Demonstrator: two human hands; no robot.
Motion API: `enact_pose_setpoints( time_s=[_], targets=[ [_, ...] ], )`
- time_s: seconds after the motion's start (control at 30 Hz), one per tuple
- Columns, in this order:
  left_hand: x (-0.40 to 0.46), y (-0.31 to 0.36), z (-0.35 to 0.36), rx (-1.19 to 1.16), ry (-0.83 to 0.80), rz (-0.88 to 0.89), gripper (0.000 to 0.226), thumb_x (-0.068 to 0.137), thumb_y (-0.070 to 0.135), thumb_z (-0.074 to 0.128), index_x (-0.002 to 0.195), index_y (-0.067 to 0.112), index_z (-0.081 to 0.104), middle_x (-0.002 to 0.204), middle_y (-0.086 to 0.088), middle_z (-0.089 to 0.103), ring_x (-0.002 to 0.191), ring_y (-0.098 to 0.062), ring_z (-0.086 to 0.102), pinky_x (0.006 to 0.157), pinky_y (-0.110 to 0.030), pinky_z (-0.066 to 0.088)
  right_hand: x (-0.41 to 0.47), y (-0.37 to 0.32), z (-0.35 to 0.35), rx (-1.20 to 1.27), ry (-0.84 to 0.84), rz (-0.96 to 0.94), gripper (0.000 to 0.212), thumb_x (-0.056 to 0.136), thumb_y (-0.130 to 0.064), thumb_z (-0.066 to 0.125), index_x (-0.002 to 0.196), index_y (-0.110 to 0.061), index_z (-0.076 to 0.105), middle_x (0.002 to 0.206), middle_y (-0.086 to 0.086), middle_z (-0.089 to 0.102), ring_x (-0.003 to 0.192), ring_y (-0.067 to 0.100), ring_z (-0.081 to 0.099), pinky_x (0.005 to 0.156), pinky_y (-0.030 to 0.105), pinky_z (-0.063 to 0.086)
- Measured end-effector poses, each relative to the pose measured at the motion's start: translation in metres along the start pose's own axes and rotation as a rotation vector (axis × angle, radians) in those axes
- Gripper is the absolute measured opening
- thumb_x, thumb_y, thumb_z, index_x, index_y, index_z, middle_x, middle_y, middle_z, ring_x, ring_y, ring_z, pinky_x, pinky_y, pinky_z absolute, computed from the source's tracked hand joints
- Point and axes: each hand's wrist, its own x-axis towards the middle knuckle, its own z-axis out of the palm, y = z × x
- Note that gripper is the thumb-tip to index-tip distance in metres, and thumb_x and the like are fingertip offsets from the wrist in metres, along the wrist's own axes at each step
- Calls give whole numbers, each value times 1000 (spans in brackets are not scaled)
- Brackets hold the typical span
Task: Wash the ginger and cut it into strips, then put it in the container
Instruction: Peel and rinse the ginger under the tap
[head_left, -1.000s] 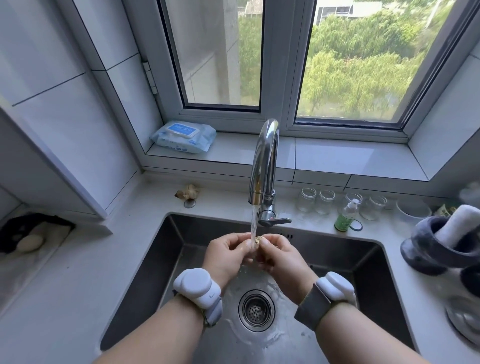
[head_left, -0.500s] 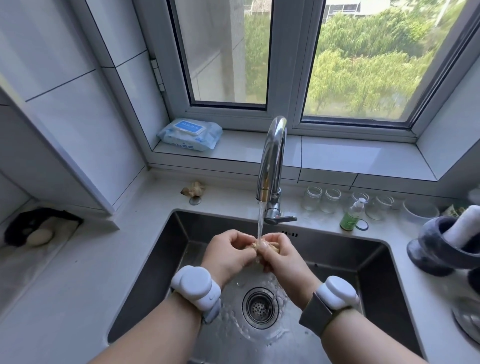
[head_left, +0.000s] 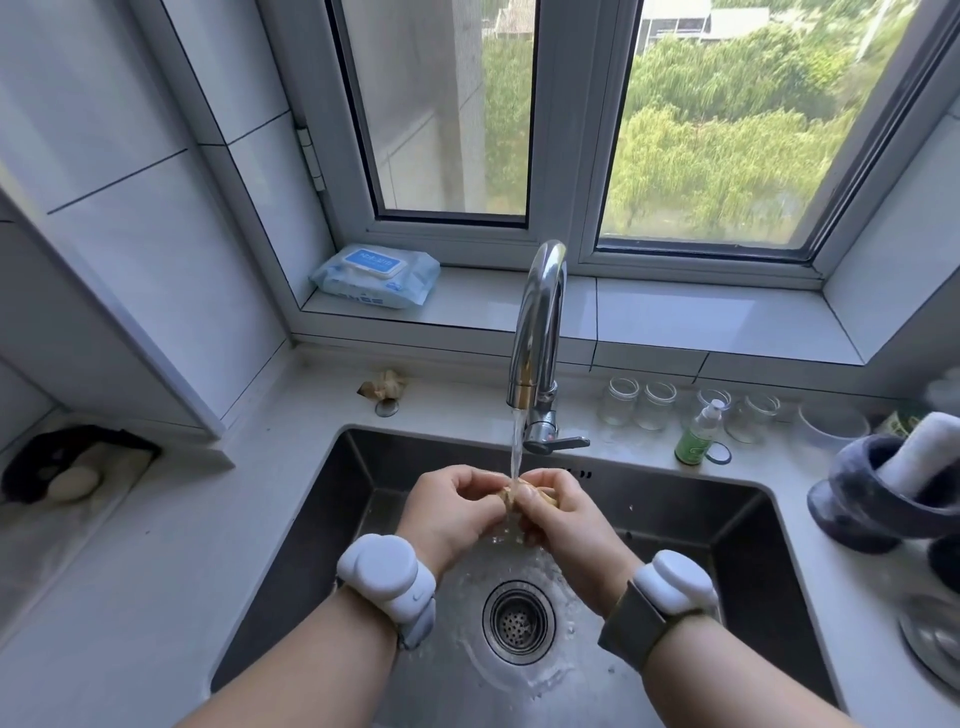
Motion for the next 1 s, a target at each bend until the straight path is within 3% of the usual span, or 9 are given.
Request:
enact_pose_setpoints(
  time_s=[0.13, 0.23, 0.37, 0.53, 0.67, 0.73, 0.83, 1.0],
  targets=[
    [0, 1, -4, -96, -125, -45, 16, 80, 1, 70, 92, 10, 74, 87, -10, 74, 78, -20, 70, 76, -31, 58, 1, -1, -3, 16, 15, 3, 19, 99, -15, 57, 114, -3, 56, 87, 6, 61, 67, 9, 54, 57, 20, 47],
    [2, 0, -1, -118, -64, -61, 13, 77, 6, 74, 89, 6, 70, 85, -12, 73, 73, -19, 69, 66, -28, 57, 1, 0, -3, 29, -8, -3, 20, 97, -16, 61, 113, -5, 57, 89, 8, 63, 71, 12, 57, 63, 23, 50],
    [6, -3, 1, -77, 34, -89, 9, 73, 2, 71, 82, 5, 70, 78, -11, 71, 67, -18, 66, 65, -30, 57, 1, 3, -1, -4, -40, 8, 22, 94, -15, 65, 113, -8, 56, 100, 11, 62, 79, 13, 59, 72, 27, 51],
    [5, -5, 1, -201, -84, -136, 15, 80, 1, 70, 94, 4, 69, 93, -15, 70, 77, -21, 68, 68, -29, 59, 5, 4, -10, 49, -20, 16, 19, 93, -7, 63, 112, -8, 58, 107, 13, 64, 92, 17, 62, 87, 35, 53],
    [6, -11, 1, -132, -75, -24, 18, 78, 6, 76, 93, 7, 68, 91, -12, 71, 81, -19, 68, 72, -29, 57, 5, 4, -12, 58, -44, -4, 22, 93, -4, 61, 115, -9, 56, 116, 15, 63, 100, 22, 63, 95, 40, 54],
    [7, -10, 0, -48, -62, 58, 17, 77, 10, 78, 91, 11, 69, 85, -5, 72, 79, -14, 68, 70, -23, 54, 3, 5, -8, -13, -32, -31, 19, 97, -13, 59, 116, -14, 54, 113, 12, 64, 95, 20, 65, 87, 40, 57],
    [8, -7, 0, -20, -87, 89, 18, 77, 11, 78, 92, 9, 69, 83, -6, 72, 74, -12, 67, 69, -22, 54, 4, 8, -3, -157, 53, -103, 8, 99, -23, 54, 106, -19, 52, 92, 7, 62, 66, 12, 57, 57, 31, 51],
    [3, -7, 5, -24, -126, 96, 18, 78, 7, 76, 92, 1, 67, 76, -7, 71, 71, -18, 68, 70, -28, 57, 9, 5, -3, -240, 216, -61, 29, 76, -55, 57, 77, -25, 58, 67, -1, 66, 63, 15, 56, 61, 35, 45]
  ],
)
